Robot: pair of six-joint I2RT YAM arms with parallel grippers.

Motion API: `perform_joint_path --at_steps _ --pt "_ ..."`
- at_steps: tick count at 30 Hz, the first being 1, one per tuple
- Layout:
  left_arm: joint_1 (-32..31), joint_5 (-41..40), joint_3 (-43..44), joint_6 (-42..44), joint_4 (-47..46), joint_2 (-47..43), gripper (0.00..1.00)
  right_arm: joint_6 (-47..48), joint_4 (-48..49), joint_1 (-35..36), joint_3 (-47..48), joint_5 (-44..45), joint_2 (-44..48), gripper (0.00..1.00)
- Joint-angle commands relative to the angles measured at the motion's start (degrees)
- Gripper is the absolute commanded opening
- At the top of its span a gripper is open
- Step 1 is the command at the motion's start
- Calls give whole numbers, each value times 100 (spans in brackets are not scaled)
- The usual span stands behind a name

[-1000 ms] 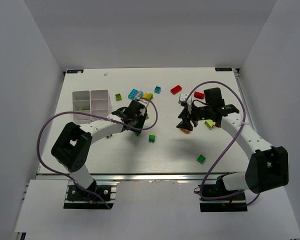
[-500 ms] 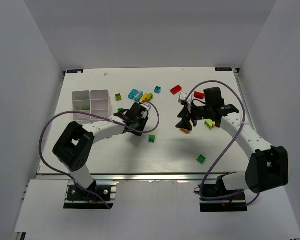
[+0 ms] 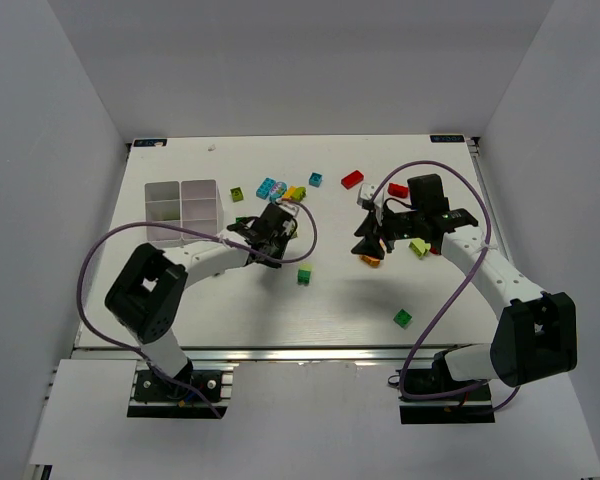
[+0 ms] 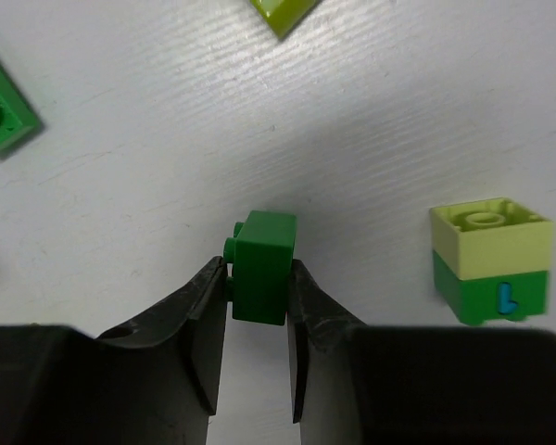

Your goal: Sort the legos into containers by color

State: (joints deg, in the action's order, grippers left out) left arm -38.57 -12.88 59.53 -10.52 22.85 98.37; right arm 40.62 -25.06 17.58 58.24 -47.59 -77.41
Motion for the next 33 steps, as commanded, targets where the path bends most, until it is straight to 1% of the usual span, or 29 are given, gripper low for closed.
perform_joint_path --at_steps 1,2,3,4,5,6,7,8,9,10,12,13,14,16,17,19,22,24,29,30,32,33 --pt "243 -83 375 -353 0 -783 5 -37 133 -18 47 -162 112 54" --pt "349 22 401 -537 9 -1019 5 -45 124 -18 47 -180 120 52" --pt "480 92 437 -634 26 -1126 3 -46 124 -18 39 -189 121 46" --pt "821 189 454 -757 44 -1249 2 -46 107 -27 30 -189 121 43" --pt "1033 468 472 -1002 61 -1346 1 -54 98 -18 21 -198 103 41" --pt "1262 593 507 -1135 88 -1529 0 -54 72 -18 30 -189 103 33" --pt "1716 681 542 -1275 114 -1618 0 -72 37 -9 38 -180 86 28" --pt "1947 778 568 -1538 158 -1697 0 -89 10 -9 56 -163 51 22" --pt "2176 970 604 -1662 184 -1750 0 -124 -16 -9 74 -145 24 14" --pt "2665 1050 708 -1803 228 -1838 0 -159 -25 -9 82 -136 6 10" --pt "3142 1278 832 -2172 307 -1874 0 -273 36 -9 56 -92 -11 4" --pt "3597 1462 946 -2321 325 -1856 0 -309 62 -9 47 -84 -3 4" --pt "3811 1534 981 -2645 334 -1839 0 -344 158 -9 21 -66 15 4" --pt "4556 1753 1061 -3006 290 -1769 0 -501 282 -9 -49 -40 50 4" --pt "4734 1806 1087 -3400 290 -1655 0 -520 361 -9 -75 -31 59 4" --pt "5137 1999 1192 -3910 246 -1479 0 -607 440 -9 -111 -13 85 5" --pt "5333 1974 1491 -4377 386 -1084 0 -652 511 -9 -163 -4 103 5" --pt "5342 1922 1737 -4502 422 -820 0 -661 563 -9 -181 4 112 5" --pt "5360 1956 2045 -4757 316 -424 0 -705 616 -9 -216 4 94 6" --pt "5360 1956 2141 -4757 334 -319 3 -705 625 -9 -216 4 94 6" --pt "5360 1939 2177 -4748 378 -248 6 -705 643 -9 -208 4 94 6" --pt "5360 1895 2212 -4740 413 -196 9 -705 643 -9 -208 13 103 7"
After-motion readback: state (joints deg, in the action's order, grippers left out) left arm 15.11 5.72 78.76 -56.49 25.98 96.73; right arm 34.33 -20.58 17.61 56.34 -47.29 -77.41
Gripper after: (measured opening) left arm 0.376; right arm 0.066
